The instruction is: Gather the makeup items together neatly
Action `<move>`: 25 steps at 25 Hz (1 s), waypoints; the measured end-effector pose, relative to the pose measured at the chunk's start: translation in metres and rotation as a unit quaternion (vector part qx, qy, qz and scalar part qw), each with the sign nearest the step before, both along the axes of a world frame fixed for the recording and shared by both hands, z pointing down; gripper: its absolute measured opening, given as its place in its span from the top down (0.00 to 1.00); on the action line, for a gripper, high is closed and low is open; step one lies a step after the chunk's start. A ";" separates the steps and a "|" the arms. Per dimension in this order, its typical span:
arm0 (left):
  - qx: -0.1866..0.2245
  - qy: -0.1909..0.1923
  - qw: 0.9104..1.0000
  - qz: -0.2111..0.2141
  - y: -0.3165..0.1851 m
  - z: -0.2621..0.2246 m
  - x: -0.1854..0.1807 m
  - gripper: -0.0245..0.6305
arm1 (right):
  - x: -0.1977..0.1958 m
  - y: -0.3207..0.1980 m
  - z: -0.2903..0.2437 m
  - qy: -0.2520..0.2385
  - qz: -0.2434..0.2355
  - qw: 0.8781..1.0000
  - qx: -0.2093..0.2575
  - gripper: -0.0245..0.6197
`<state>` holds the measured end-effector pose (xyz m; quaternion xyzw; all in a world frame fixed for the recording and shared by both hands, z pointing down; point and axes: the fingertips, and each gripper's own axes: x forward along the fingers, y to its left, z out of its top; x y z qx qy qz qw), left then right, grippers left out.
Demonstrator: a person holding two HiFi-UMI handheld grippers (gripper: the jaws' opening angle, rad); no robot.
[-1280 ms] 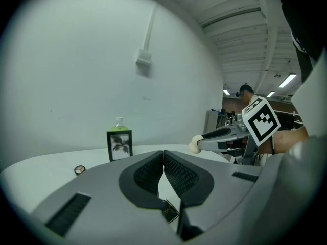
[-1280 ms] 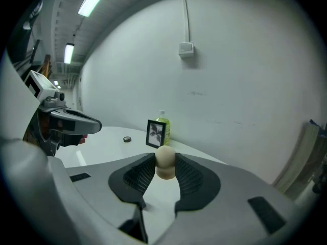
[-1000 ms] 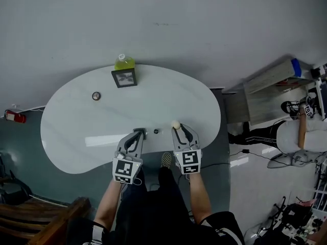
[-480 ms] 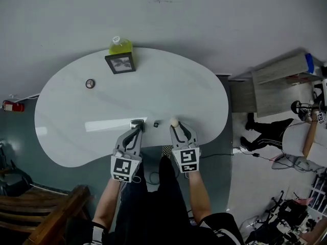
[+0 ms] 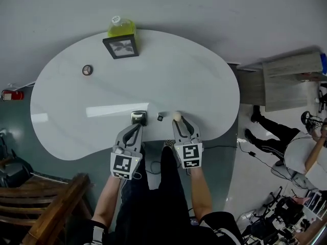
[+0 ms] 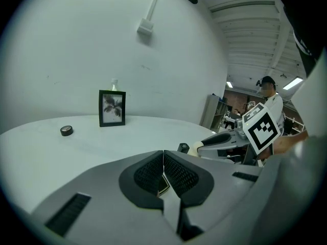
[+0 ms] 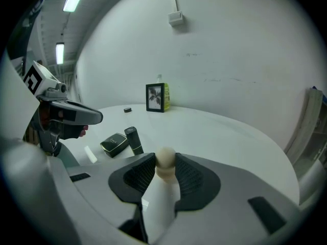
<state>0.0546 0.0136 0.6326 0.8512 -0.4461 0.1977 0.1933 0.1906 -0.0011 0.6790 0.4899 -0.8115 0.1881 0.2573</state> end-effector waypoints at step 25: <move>0.000 -0.002 1.000 -0.008 0.006 0.002 0.000 0.93 | 0.003 0.004 0.000 -0.024 0.009 1.000 0.005 0.64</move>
